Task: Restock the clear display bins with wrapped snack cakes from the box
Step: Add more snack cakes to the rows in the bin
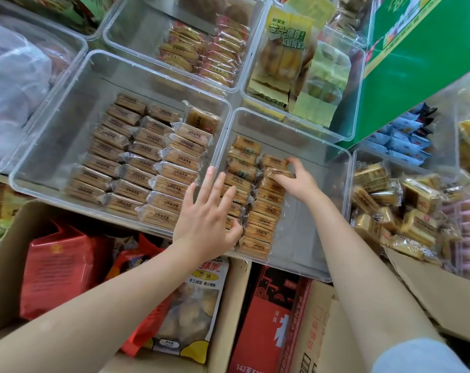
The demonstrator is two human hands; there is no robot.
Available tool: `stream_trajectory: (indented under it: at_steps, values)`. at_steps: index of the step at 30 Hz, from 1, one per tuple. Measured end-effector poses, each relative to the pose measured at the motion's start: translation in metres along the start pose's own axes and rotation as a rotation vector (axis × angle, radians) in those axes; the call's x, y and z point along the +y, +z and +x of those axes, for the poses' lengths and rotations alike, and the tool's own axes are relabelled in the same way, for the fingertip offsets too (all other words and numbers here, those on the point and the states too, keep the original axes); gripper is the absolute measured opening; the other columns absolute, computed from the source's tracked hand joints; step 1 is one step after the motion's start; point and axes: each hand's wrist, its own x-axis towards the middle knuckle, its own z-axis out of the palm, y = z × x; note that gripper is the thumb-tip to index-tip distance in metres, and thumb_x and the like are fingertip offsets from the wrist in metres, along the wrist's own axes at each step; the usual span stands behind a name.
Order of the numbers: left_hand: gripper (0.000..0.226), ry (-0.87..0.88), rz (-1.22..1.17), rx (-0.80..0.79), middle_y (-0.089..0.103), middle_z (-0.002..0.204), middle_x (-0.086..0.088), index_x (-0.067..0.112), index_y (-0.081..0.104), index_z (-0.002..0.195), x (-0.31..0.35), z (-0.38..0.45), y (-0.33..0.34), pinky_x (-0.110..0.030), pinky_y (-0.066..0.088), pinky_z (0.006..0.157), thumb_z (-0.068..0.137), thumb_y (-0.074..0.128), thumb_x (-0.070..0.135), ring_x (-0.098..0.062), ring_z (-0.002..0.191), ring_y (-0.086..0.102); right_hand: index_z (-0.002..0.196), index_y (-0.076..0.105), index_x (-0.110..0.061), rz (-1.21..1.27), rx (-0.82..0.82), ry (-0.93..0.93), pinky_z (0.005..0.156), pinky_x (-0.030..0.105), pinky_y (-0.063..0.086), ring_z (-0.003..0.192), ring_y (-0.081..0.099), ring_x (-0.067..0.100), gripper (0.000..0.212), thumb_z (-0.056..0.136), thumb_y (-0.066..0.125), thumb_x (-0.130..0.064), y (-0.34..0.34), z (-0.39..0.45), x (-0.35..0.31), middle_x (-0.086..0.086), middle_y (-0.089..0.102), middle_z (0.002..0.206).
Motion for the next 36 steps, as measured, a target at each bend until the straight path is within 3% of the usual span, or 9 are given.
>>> stream_trajectory:
  at_steps: [3,9,13,19,23,27,30,33,36]
  values:
    - [0.076,-0.004,0.001,0.000,0.020,0.166,-0.014,0.016,0.041,0.152,0.000,0.000,0.000,-0.056,0.019,0.121,0.087,0.033,0.054,-0.030,0.156,0.000,0.152,0.025,-0.033,-0.077,0.068,0.049,0.094,0.042,0.044,0.121,0.055,0.037,0.056,0.102,0.042,-0.051,0.008,-0.001,-0.003,0.017,0.050,0.142]
    - [0.074,-0.001,0.002,0.026,0.024,0.165,-0.014,0.016,0.045,0.150,0.000,0.000,0.002,-0.057,0.021,0.120,0.087,0.035,0.053,-0.031,0.156,0.003,0.145,0.032,-0.031,0.078,0.148,0.044,0.092,0.049,0.055,0.109,0.060,0.032,0.055,0.098,0.058,-0.041,0.027,-0.007,-0.011,0.016,0.050,0.133]
    - [0.074,0.001,0.003,0.022,0.023,0.165,-0.014,0.016,0.044,0.150,0.000,0.000,0.003,-0.057,0.021,0.120,0.087,0.036,0.053,-0.031,0.156,0.002,0.145,0.033,-0.031,0.084,0.188,0.069,0.089,0.043,0.051,0.109,0.059,0.033,0.057,0.097,0.058,-0.045,0.032,-0.009,-0.011,0.016,0.042,0.135]
    - [0.074,-0.009,0.006,-0.018,0.018,0.167,-0.013,0.018,0.040,0.152,0.001,0.000,-0.001,-0.056,0.016,0.121,0.088,0.031,0.053,-0.030,0.156,-0.005,0.158,0.007,-0.029,-0.502,0.175,0.074,0.097,0.049,0.045,0.131,0.047,0.039,0.070,0.100,0.025,-0.064,0.031,-0.016,-0.019,0.019,0.035,0.150]
    - [0.072,-0.004,-0.006,-0.030,0.018,0.167,-0.013,0.018,0.042,0.149,0.001,-0.001,-0.003,-0.055,0.014,0.122,0.088,0.031,0.053,-0.029,0.156,-0.006,0.156,0.020,-0.040,-0.501,0.058,-0.049,0.106,0.051,0.041,0.136,0.042,0.038,0.058,0.102,0.032,-0.058,0.018,-0.041,-0.022,0.016,0.028,0.155]
    - [0.068,-0.004,0.021,-0.045,0.019,0.167,-0.012,0.019,0.043,0.148,0.002,0.000,-0.007,-0.053,0.015,0.121,0.091,0.033,0.055,-0.029,0.156,-0.006,0.142,0.052,-0.032,-0.329,-0.035,-0.196,0.098,0.034,0.044,0.125,0.048,0.022,0.041,0.103,0.044,-0.043,-0.006,-0.098,-0.029,0.004,0.040,0.143]
    - [0.066,-0.004,0.033,-0.038,0.022,0.166,-0.012,0.019,0.044,0.147,0.002,-0.002,-0.007,-0.052,0.015,0.121,0.092,0.035,0.054,-0.028,0.156,-0.004,0.125,0.066,-0.028,-0.218,0.087,-0.344,0.090,0.030,0.043,0.100,0.053,0.011,0.029,0.102,0.049,-0.036,-0.035,-0.167,-0.025,-0.003,0.055,0.116]
    - [0.062,-0.021,0.041,-0.010,0.021,0.166,-0.014,0.016,0.044,0.148,0.009,-0.004,-0.007,-0.054,0.006,0.124,0.095,0.040,0.048,-0.030,0.156,-0.001,0.110,0.071,-0.021,-0.142,0.320,-0.485,0.079,0.026,0.049,0.084,0.059,0.010,0.019,0.099,0.057,-0.027,-0.071,-0.254,0.002,-0.004,0.066,0.097]
    - [0.058,-0.013,-0.148,0.009,0.025,0.164,-0.016,0.009,0.044,0.148,0.059,-0.022,-0.014,-0.054,0.009,0.124,0.097,0.051,0.035,-0.031,0.155,0.010,0.097,0.072,-0.014,-0.139,0.555,-0.497,0.069,0.015,0.047,0.076,0.059,0.007,0.012,0.097,0.061,-0.019,-0.103,-0.336,0.047,-0.004,0.067,0.084]
